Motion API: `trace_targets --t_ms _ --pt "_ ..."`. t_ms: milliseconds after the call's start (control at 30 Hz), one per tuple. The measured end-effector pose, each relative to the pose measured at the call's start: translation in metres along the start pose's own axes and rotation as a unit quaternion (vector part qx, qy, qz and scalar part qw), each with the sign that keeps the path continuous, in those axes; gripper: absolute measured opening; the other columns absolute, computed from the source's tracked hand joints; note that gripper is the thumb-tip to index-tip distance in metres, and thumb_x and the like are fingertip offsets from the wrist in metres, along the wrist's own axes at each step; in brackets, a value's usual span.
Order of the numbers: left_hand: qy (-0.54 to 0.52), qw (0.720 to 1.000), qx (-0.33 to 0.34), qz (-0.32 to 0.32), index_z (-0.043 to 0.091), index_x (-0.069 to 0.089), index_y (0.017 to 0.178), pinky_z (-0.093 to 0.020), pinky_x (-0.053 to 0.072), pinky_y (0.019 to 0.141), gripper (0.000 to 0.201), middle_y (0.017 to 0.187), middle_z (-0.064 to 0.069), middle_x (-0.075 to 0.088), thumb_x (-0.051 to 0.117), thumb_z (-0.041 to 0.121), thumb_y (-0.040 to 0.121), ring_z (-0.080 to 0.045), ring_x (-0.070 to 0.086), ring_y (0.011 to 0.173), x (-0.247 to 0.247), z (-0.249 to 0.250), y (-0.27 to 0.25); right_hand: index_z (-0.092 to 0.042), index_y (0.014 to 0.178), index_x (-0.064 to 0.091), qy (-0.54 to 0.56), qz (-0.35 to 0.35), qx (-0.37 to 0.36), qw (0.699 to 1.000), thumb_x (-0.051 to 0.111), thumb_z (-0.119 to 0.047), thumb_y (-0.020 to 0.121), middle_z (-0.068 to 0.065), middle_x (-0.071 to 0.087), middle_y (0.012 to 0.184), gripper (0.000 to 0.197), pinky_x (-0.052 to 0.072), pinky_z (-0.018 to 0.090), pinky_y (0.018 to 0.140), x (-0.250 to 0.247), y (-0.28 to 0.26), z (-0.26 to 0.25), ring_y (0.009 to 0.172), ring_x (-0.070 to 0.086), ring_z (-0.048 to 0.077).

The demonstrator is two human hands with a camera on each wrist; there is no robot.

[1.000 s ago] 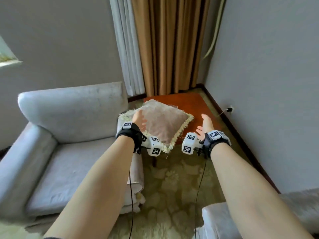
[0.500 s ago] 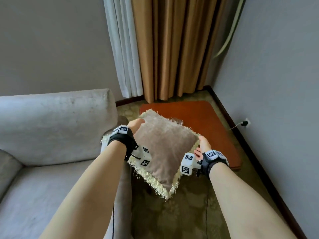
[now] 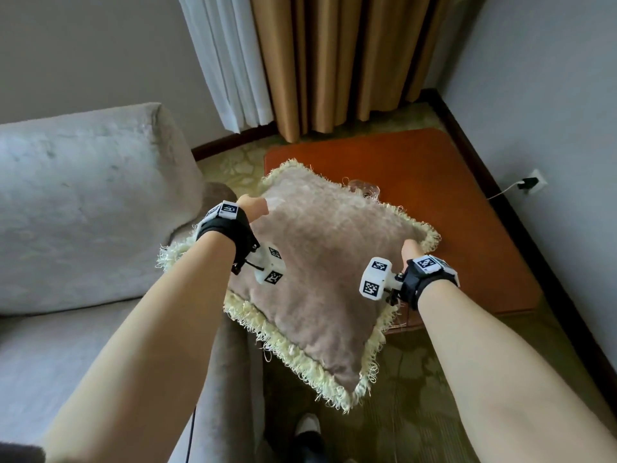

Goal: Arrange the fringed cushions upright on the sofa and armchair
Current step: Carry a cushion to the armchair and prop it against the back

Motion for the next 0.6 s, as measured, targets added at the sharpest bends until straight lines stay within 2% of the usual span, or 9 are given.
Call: trace_targets --t_ms 67,167,233,300,333,400,467,533,600 --pt "0.008 1.0 -0.007 0.012 -0.005 0.039 0.134 -0.034 0.042 0.085 0.044 0.123 -0.016 0.05 0.047 0.012 0.094 -0.031 0.051 0.113 0.005 -0.009 0.022 -0.01 0.153 0.015 -0.073 0.045 -0.011 0.996 0.046 -0.031 0.097 0.021 0.035 0.15 0.068 0.042 0.043 0.099 -0.003 0.011 0.007 0.131 0.044 0.035" --pt "0.03 0.998 0.006 0.05 0.0 0.04 0.133 -0.04 0.043 0.098 0.052 0.131 -0.018 0.049 0.047 0.024 0.087 -0.034 0.048 0.118 0.006 -0.024 0.057 -0.011 0.155 0.007 -0.117 0.06 0.01 0.991 0.038 -0.033 0.104 0.019 0.029 0.154 0.063 0.038 0.041 0.102 0.002 0.01 0.011 0.136 0.039 0.032" --pt "0.006 0.997 -0.005 0.074 0.004 0.037 0.137 -0.043 0.036 0.105 0.063 0.138 -0.018 0.045 0.047 0.034 0.083 -0.035 0.043 0.126 0.003 -0.033 0.084 -0.001 0.153 0.009 -0.094 0.024 0.039 0.995 0.027 -0.029 0.107 0.021 0.029 0.154 0.057 0.043 0.032 0.089 0.017 0.013 0.013 0.138 0.036 0.033" --pt "-0.014 0.997 -0.019 0.072 0.003 0.038 0.138 -0.04 0.037 0.104 0.066 0.137 -0.019 0.047 0.047 0.042 0.085 -0.035 0.046 0.124 0.006 -0.034 0.094 0.009 0.148 0.022 0.008 0.01 0.062 0.998 0.021 -0.019 0.107 0.024 0.029 0.153 0.05 0.035 0.026 0.078 0.024 0.033 0.023 0.139 0.034 0.033" --pt "-0.015 0.998 -0.019 0.064 0.002 0.04 0.137 -0.038 0.039 0.103 0.068 0.136 -0.019 0.049 0.047 0.048 0.087 -0.035 0.048 0.122 0.009 -0.033 0.096 0.007 0.148 0.025 0.017 0.013 0.084 0.996 0.018 -0.025 0.106 0.023 0.029 0.153 0.054 0.033 0.024 0.087 0.03 0.051 0.031 0.14 0.033 0.032" --pt "-0.003 0.999 -0.009 0.034 0.004 0.043 0.135 -0.039 0.039 0.104 0.076 0.136 -0.017 0.049 0.049 0.06 0.085 -0.034 0.05 0.121 0.016 -0.029 0.1 -0.001 0.15 0.027 0.033 0.022 0.086 0.995 0.015 -0.049 0.098 0.019 0.028 0.155 0.072 0.028 0.035 0.11 0.036 0.091 0.044 0.14 0.033 0.032" --pt "-0.007 1.0 -0.01 0.022 0.006 0.045 0.134 -0.04 0.039 0.105 0.086 0.136 -0.016 0.05 0.05 0.07 0.077 -0.034 0.051 0.12 0.018 -0.026 0.106 -0.004 0.15 0.028 0.126 0.02 0.103 0.986 0.019 -0.061 0.091 0.017 0.028 0.156 0.083 0.027 0.044 0.114 0.044 0.12 0.054 0.139 0.034 0.035" --pt "-0.004 1.0 -0.009 0.028 0.005 0.05 0.13 -0.039 0.043 0.101 0.082 0.13 -0.016 0.055 0.054 0.067 0.076 -0.034 0.055 0.113 0.015 -0.022 0.107 -0.003 0.151 0.024 0.161 0.004 0.121 0.979 0.02 -0.057 0.097 0.019 0.026 0.156 0.077 0.027 0.043 0.115 0.046 0.067 0.028 0.14 0.033 0.034" --pt "0.015 0.999 -0.006 0.028 0.002 0.048 0.132 -0.038 0.044 0.099 0.071 0.13 -0.016 0.055 0.057 0.053 0.083 -0.034 0.055 0.114 0.011 -0.02 0.102 0.0 0.152 0.016 0.177 0.0 0.13 0.976 0.018 -0.048 0.103 0.02 0.018 0.158 0.068 0.022 0.039 0.116 0.044 0.041 0.014 0.144 0.026 0.032"
Point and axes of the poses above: each hand's wrist, its own y-axis towards the middle knuckle, its own x-axis out of the palm, z = x × y, the point moved 8 cm from there along y, towards the middle knuckle
